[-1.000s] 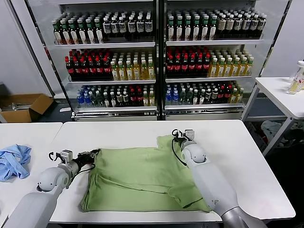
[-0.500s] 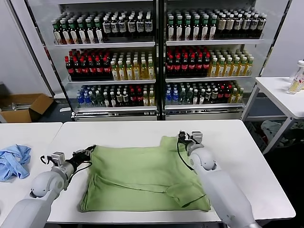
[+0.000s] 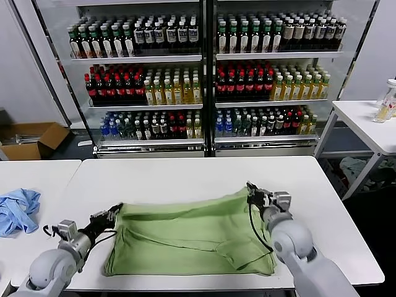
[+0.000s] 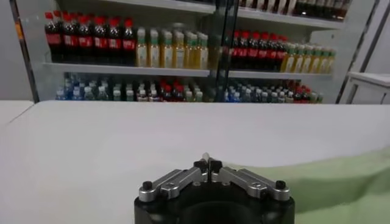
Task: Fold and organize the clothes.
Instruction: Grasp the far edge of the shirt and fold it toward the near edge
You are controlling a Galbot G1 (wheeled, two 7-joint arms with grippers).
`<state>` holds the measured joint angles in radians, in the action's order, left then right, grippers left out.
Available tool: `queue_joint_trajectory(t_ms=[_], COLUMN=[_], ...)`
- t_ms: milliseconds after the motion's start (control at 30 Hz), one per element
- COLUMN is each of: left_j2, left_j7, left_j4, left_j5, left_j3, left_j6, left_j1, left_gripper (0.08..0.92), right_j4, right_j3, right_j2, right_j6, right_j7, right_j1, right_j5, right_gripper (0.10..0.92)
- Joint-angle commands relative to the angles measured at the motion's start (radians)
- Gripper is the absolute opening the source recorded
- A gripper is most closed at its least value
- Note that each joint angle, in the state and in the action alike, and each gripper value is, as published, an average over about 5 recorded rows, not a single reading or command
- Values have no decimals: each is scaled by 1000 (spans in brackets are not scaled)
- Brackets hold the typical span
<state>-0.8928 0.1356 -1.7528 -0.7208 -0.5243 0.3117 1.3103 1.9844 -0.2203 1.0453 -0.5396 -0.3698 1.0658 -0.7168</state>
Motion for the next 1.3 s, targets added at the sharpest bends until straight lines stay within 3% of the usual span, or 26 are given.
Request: queue_joint_trajectory(t_ms=[33, 567, 733, 1000, 1300], left_j2=[1, -5, -12, -32, -180], left_j7=[8, 10, -7, -99, -421], left_j4=[-90, -123, -131, -213, -334], left_j5=[4, 54, 95, 87, 65], left_j3=[-70, -88, -81, -130, -60], left_j6=[13, 81, 102, 98, 128], left_j1=[144, 173, 157, 158, 206], left_gripper=[88, 88, 167, 392, 652], right_j4=[191, 135, 134, 198, 246], right_j3=[-56, -38, -28, -73, -85], right_j2=[-62, -52, -46, -51, -8], right_j6=[-13, -23, -31, -34, -38], right_j7=[-22, -24, -37, -62, -80], right_j1=[194, 245, 252, 249, 267], right_j5=[13, 46, 91, 98, 135], right_gripper=[114, 114, 146, 387, 647])
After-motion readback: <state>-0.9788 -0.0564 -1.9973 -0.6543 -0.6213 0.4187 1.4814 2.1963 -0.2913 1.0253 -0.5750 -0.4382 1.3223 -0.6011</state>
